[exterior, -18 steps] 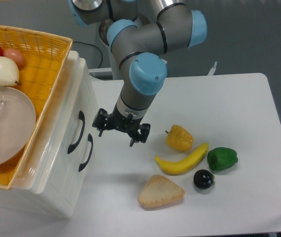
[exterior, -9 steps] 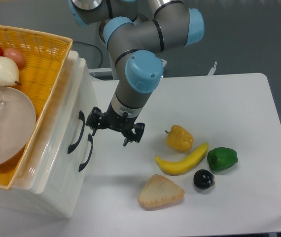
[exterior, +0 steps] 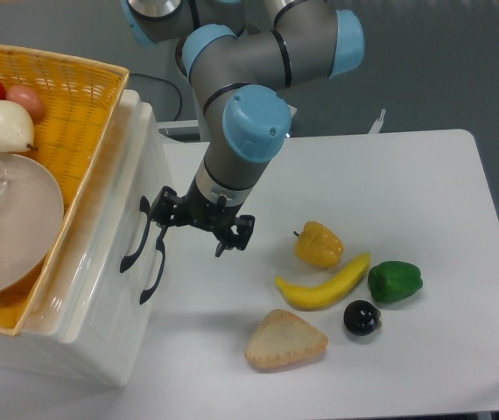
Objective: Slide the top white drawer open
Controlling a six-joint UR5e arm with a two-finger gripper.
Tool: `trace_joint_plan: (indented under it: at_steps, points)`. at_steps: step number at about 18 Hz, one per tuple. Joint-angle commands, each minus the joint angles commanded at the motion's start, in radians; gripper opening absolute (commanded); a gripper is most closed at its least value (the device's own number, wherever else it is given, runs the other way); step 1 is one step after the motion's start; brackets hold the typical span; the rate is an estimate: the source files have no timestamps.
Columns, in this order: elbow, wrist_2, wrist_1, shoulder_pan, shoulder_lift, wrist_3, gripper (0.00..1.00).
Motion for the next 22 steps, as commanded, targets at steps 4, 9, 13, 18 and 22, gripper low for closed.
trace_joint_plan:
  at_steps: [4, 9, 13, 18, 22]
  points:
    - [-0.003, -0.037, -0.005, -0.002, 0.0, -0.034, 1.0]
    - [-0.005, -0.035, -0.011, -0.008, 0.0, -0.045, 1.0]
    - [-0.011, -0.035, -0.012, -0.011, -0.002, -0.045, 1.0]
    - [-0.009, -0.04, -0.023, -0.011, -0.003, -0.052, 1.0]
    - [-0.008, -0.043, -0.023, -0.011, -0.002, -0.054, 1.0]
